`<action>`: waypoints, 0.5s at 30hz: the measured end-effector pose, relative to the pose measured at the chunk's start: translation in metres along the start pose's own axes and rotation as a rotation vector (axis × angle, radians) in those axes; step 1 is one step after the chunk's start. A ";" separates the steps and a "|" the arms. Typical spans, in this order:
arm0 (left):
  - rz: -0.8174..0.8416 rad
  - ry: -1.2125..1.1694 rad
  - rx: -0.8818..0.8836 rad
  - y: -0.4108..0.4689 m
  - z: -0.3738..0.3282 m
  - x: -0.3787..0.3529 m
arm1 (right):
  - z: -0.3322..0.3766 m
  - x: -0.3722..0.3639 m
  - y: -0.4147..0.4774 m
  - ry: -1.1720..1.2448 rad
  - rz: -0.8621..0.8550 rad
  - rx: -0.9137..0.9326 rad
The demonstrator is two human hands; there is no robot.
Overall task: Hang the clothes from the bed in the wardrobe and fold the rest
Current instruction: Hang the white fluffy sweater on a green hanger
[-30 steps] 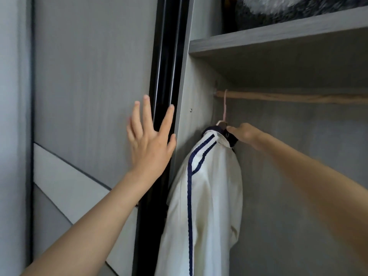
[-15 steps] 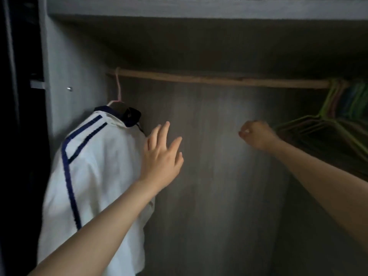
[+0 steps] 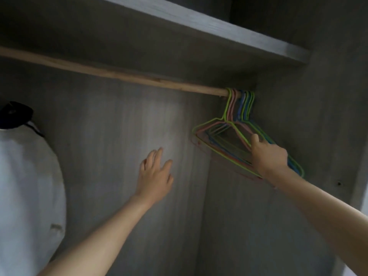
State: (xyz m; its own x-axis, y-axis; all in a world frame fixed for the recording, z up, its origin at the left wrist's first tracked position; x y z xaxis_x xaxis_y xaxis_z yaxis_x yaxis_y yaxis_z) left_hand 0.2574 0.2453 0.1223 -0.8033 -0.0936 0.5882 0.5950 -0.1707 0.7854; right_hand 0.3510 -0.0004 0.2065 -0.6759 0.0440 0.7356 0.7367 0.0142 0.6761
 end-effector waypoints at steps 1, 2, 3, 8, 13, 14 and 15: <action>-0.009 0.002 0.002 0.000 0.001 -0.002 | -0.001 -0.003 0.000 -0.028 0.008 0.027; -0.014 -0.018 -0.017 0.006 0.002 -0.005 | -0.005 -0.004 0.002 -0.053 0.004 0.035; -0.021 -0.015 -0.013 0.005 0.004 -0.007 | -0.006 -0.006 0.002 -0.043 -0.009 0.046; -0.051 -0.050 -0.021 0.010 0.014 -0.016 | -0.008 0.000 0.007 0.117 -0.084 -0.032; -0.059 -0.152 0.020 0.003 0.034 -0.029 | 0.005 0.008 0.004 0.143 -0.129 -0.033; -0.047 -0.173 0.036 0.001 0.039 -0.031 | 0.008 0.010 0.001 0.134 -0.145 -0.015; -0.046 -0.181 0.044 -0.002 0.043 -0.034 | 0.011 0.010 -0.003 0.132 -0.158 0.000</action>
State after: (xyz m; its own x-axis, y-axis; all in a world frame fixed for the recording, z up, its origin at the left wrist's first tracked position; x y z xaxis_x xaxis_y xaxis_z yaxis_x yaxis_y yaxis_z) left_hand 0.2846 0.2914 0.1094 -0.8139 0.0921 0.5737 0.5617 -0.1277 0.8174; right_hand 0.3424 0.0108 0.2109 -0.7796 -0.0905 0.6198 0.6215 0.0103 0.7833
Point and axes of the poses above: each hand's wrist, its own y-axis towards the middle knuckle, its own x-axis out of the back of the hand, z = x × y, the point moved 5 cm from there along y, towards the middle knuckle, and after that the axes turned 12 degrees about -x, right-handed, at the moved point
